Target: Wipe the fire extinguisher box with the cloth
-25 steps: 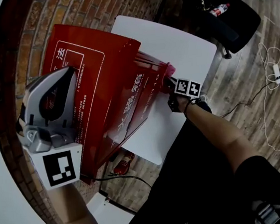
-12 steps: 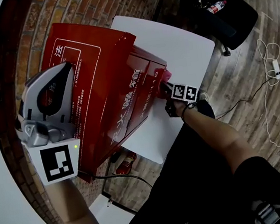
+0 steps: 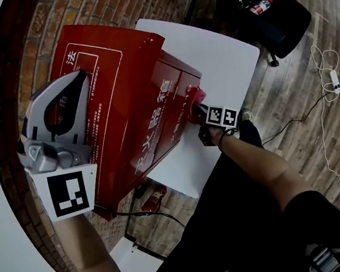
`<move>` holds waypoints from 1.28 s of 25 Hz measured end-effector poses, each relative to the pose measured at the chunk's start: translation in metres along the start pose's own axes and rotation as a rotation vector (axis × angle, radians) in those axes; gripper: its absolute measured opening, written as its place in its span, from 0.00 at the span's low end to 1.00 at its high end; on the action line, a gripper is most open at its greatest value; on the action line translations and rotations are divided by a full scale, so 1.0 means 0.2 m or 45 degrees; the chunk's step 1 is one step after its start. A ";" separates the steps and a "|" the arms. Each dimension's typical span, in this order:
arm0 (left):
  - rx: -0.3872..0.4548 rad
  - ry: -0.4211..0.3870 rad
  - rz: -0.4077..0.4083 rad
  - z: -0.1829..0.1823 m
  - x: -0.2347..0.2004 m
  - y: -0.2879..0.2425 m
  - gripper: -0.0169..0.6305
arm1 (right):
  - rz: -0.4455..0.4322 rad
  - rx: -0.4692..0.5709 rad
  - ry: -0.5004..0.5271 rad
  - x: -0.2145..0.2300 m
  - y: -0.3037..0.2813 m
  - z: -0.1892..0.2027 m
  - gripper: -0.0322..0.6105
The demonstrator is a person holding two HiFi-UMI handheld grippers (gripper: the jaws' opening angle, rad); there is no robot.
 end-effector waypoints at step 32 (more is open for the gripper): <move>-0.004 0.001 0.007 0.00 0.00 0.00 0.06 | -0.162 0.051 -0.064 -0.31 0.22 -0.03 0.15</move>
Point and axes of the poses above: the fingertips, and each gripper's own axes: y backward along the fingers, x to its right, z out of its underside, the point moved 3 cm from there along y, backward along the fingers, and after that the axes turned 6 degrees about z, right-handed, at the moved point
